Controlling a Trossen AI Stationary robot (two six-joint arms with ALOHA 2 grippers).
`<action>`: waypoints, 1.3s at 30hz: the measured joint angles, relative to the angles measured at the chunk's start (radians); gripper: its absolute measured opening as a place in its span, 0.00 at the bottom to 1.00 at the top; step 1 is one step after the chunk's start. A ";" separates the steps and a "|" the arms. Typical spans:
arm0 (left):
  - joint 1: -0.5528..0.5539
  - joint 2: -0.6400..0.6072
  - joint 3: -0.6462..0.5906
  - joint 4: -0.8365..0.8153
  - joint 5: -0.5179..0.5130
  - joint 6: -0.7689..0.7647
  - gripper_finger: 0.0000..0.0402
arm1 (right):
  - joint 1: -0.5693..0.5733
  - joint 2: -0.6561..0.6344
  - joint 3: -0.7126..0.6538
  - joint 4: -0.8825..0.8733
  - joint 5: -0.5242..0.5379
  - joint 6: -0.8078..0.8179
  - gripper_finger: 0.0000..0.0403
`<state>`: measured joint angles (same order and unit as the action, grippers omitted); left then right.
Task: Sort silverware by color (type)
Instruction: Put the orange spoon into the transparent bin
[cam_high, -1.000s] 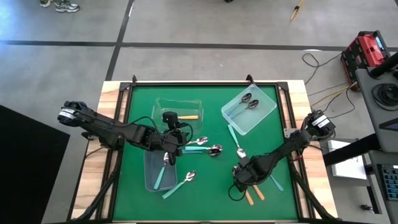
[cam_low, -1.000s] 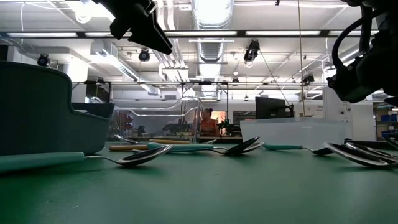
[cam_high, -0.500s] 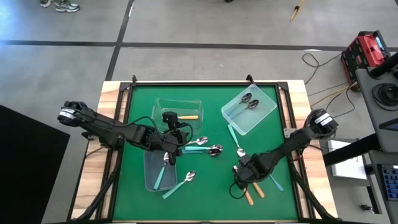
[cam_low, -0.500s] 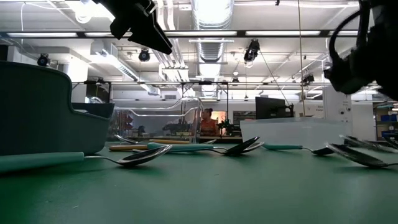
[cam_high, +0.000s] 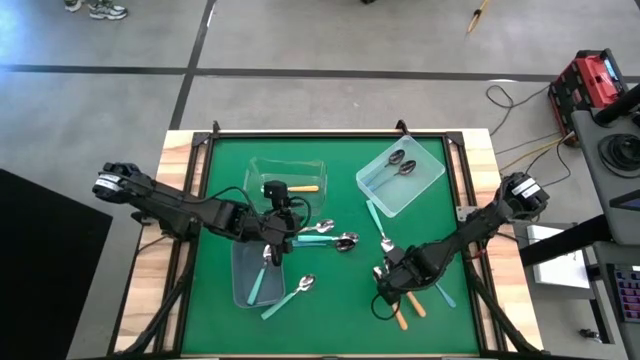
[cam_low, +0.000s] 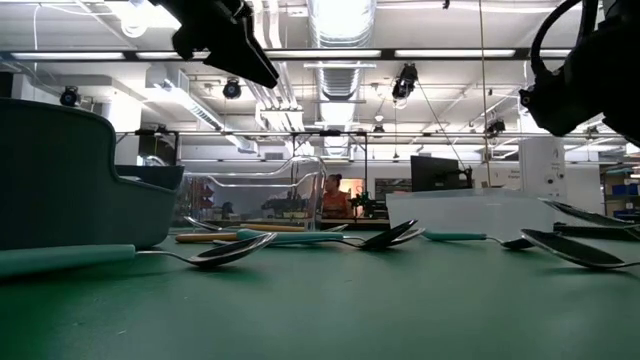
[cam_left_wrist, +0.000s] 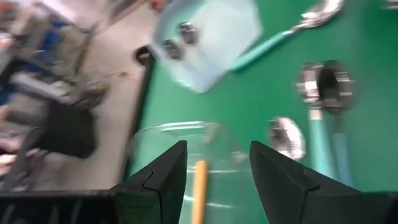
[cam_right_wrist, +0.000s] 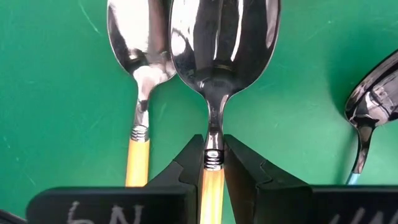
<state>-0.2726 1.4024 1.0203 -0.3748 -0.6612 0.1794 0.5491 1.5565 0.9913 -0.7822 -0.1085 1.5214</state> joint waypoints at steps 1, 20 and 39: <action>0.000 -0.002 0.000 0.000 0.049 0.011 0.39 | 0.000 -0.004 0.000 0.000 0.000 -0.003 0.09; 0.001 -0.245 -0.130 0.242 0.299 0.216 0.39 | -0.092 -0.126 0.209 0.011 0.363 -0.406 0.09; 0.150 -0.665 -0.460 0.676 0.297 0.386 0.39 | -0.402 -0.081 0.495 0.343 0.472 -1.258 0.09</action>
<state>-0.1229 0.7371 0.5607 0.3007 -0.3645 0.5655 0.1468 1.4757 1.4864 -0.4396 0.3633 0.2636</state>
